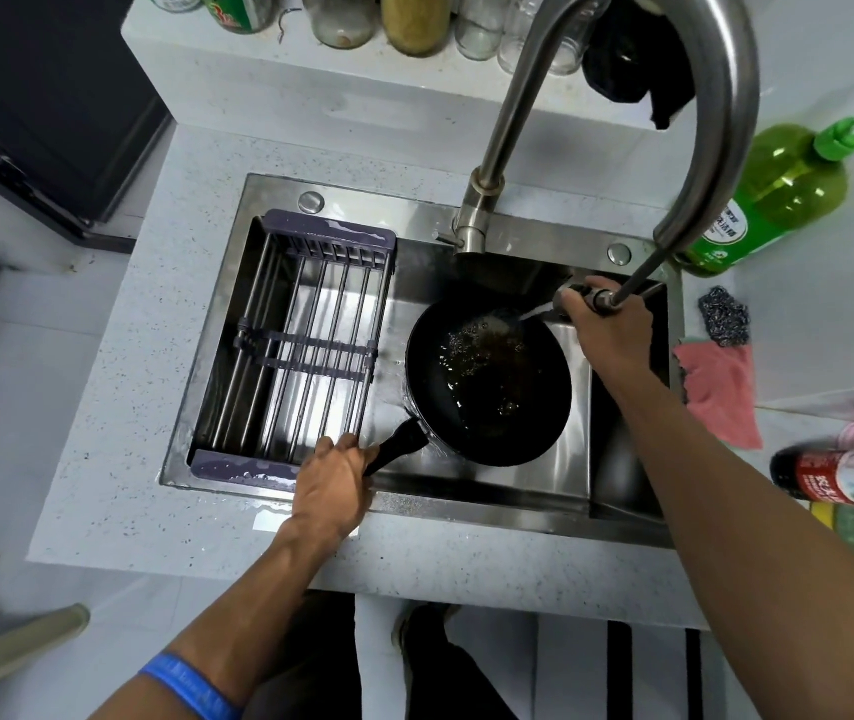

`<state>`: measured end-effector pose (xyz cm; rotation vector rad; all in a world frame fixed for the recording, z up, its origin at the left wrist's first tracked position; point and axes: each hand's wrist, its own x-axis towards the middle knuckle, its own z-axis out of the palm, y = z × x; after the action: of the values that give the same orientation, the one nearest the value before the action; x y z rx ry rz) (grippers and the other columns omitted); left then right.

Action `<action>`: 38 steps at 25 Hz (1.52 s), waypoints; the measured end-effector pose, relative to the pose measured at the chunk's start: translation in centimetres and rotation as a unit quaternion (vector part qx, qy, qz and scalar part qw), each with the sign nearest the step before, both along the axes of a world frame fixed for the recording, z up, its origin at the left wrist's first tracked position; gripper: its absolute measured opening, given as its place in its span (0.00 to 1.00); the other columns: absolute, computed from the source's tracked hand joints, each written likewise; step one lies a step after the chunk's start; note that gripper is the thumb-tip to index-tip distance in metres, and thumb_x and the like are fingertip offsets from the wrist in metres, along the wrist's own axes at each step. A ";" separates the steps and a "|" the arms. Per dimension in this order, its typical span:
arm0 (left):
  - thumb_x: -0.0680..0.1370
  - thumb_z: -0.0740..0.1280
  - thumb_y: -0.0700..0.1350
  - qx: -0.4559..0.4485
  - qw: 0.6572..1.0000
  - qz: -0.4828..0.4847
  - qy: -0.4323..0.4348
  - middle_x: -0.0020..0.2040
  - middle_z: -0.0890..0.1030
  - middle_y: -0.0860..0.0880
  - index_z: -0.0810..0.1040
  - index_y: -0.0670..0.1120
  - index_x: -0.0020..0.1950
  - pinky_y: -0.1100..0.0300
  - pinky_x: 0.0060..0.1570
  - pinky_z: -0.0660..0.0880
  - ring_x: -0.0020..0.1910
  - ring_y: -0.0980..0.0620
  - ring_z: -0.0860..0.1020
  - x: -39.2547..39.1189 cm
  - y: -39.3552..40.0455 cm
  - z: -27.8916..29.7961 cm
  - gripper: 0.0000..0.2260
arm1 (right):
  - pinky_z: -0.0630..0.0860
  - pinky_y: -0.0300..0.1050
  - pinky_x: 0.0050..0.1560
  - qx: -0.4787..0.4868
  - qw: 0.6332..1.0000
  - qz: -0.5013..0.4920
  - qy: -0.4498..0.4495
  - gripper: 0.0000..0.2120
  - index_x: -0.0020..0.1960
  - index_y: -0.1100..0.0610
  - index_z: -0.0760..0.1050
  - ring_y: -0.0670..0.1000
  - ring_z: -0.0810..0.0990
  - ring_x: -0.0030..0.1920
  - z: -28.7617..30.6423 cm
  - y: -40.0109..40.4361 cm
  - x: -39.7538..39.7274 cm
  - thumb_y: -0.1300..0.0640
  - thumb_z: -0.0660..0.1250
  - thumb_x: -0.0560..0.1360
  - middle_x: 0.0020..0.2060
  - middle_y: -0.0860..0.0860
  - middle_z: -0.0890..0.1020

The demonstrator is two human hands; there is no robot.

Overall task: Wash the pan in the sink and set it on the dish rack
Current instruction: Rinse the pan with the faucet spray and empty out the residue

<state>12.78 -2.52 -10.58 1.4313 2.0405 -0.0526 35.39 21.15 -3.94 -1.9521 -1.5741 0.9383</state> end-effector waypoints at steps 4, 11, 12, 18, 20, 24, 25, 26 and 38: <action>0.77 0.68 0.42 0.009 1.000 0.006 -0.008 0.50 0.75 0.49 0.76 0.47 0.62 0.53 0.57 0.75 0.53 0.49 0.72 0.1 0.1 0.7 0.13 | 0.71 0.44 0.45 0.007 0.997 0.029 -0.076 0.13 0.44 0.59 0.82 0.52 0.79 0.43 -0.3 0.2 1.3 0.49 0.68 0.73 0.38 0.52 0.83; 0.77 0.69 0.40 0.014 0.999 0.025 -0.016 0.49 0.73 0.47 0.76 0.45 0.62 0.51 0.59 0.75 0.52 0.46 0.75 0.4 0.2 1.6 0.13 | 0.64 0.40 0.31 -0.047 0.980 0.073 -0.179 0.13 0.33 0.58 0.78 0.53 0.77 0.35 0.7 -0.2 2.9 0.49 0.69 0.69 0.28 0.49 0.78; 0.77 0.69 0.41 0.014 0.999 0.027 -0.015 0.50 0.74 0.46 0.76 0.45 0.62 0.51 0.59 0.75 0.52 0.46 0.76 0.4 0.2 1.7 0.13 | 0.63 0.40 0.31 -0.055 0.977 0.080 -0.188 0.13 0.32 0.57 0.79 0.51 0.77 0.34 0.8 -0.2 3.1 0.49 0.69 0.70 0.27 0.47 0.77; 0.76 0.70 0.43 0.012 1.000 0.004 -0.001 0.50 0.76 0.49 0.77 0.48 0.61 0.52 0.57 0.74 0.53 0.48 0.72 0.2 0.1 0.8 0.14 | 0.68 0.44 0.41 -0.098 0.964 0.097 -0.227 0.15 0.36 0.54 0.78 0.52 0.75 0.35 1.2 -1.2 3.9 0.43 0.68 0.72 0.30 0.46 0.76; 0.76 0.70 0.43 0.014 1.000 0.001 -0.001 0.49 0.76 0.51 0.78 0.48 0.61 0.53 0.56 0.74 0.51 0.50 0.71 0.1 0.0 0.4 0.14 | 0.71 0.45 0.40 -0.115 0.959 0.104 -0.237 0.15 0.36 0.55 0.78 0.53 0.78 0.35 1.5 -1.4 4.0 0.42 0.68 0.70 0.30 0.48 0.78; 0.76 0.69 0.43 0.019 1.000 -0.004 0.004 0.48 0.75 0.52 0.78 0.49 0.62 0.53 0.55 0.75 0.51 0.50 0.71 0.0 0.0 0.0 0.14 | 0.80 0.48 0.42 -0.150 0.956 0.115 -0.224 0.16 0.35 0.55 0.80 0.55 0.82 0.35 1.9 -2.2 4.1 0.42 0.69 0.66 0.28 0.50 0.81; 0.76 0.69 0.42 0.021 1.000 -0.005 0.002 0.46 0.73 0.52 0.78 0.50 0.62 0.53 0.54 0.75 0.51 0.50 0.72 0.0 0.0 -0.2 0.14 | 0.80 0.48 0.41 -0.158 0.958 0.113 -0.211 0.16 0.34 0.55 0.80 0.54 0.82 0.33 1.8 -2.4 4.1 0.42 0.69 0.66 0.26 0.50 0.80; 0.76 0.68 0.42 0.022 1.000 -0.005 0.000 0.45 0.71 0.52 0.78 0.49 0.62 0.52 0.54 0.75 0.51 0.49 0.72 0.0 0.0 -0.2 0.14 | 0.79 0.46 0.37 -0.165 0.961 0.111 -0.192 0.16 0.33 0.56 0.79 0.52 0.81 0.30 1.7 -2.6 4.0 0.43 0.70 0.67 0.23 0.49 0.80; 0.77 0.68 0.45 0.012 1.000 -0.018 0.007 0.50 0.75 0.52 0.77 0.52 0.64 0.54 0.54 0.75 0.50 0.51 0.69 -0.3 -0.2 -0.9 0.16 | 0.75 0.39 0.27 -0.218 0.972 0.078 0.043 0.16 0.40 0.59 0.80 0.50 0.80 0.26 -0.1 -4.9 0.0 0.46 0.74 0.72 0.26 0.53 0.82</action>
<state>12.51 -2.74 -11.51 1.4861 2.0343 -0.0523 35.42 16.27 -4.00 -2.0520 -1.5882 1.5209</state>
